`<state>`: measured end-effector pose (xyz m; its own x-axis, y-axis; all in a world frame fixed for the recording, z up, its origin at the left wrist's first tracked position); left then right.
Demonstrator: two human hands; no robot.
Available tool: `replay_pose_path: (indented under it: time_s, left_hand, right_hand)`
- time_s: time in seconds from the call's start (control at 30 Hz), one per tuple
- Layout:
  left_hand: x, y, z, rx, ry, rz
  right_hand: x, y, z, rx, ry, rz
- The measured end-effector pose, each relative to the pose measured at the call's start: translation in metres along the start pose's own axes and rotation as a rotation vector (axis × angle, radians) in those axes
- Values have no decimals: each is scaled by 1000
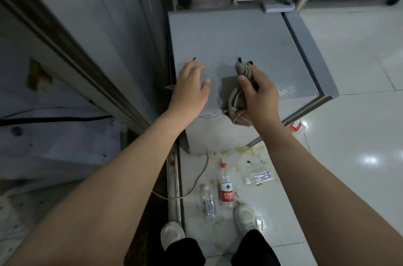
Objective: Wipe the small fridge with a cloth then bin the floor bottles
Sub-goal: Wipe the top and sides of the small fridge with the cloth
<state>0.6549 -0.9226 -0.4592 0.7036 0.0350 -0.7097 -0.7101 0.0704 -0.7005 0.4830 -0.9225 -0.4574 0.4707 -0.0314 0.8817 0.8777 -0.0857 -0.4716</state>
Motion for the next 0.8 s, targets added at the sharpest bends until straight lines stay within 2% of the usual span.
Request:
replay_pose_path:
  time_s: [0.1, 0.3, 0.5, 0.63, 0.8]
  left_hand:
    - [2, -8, 17, -33, 8, 61]
    - [21, -8, 59, -123, -80, 156]
    - [32, 13, 93, -251, -163, 207]
    - [48, 35, 104, -318, -202, 333]
    - [74, 51, 106, -341, -163, 364]
  right_hand:
    - [-1, 6, 22, -10, -21, -125]
    - [-4, 1, 48, -50, -115, -175]
    - [-7, -3, 60, 35, -281, -167]
    - [-9, 11, 74, 107, -414, -121]
    - [-21, 24, 87, 35, -572, -56]
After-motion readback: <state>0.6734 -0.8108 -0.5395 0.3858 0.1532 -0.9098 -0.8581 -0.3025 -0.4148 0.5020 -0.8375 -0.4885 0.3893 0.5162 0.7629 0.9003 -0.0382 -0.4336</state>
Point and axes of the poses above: each hand's wrist, its own z-axis away from the middle knuckle, its own y-axis out of the palm, x = y × z, the point moved 8 cm from there along -z, towards the middle knuckle, and after that the axes turned 5 degrees about x, right-handed, at the moved point
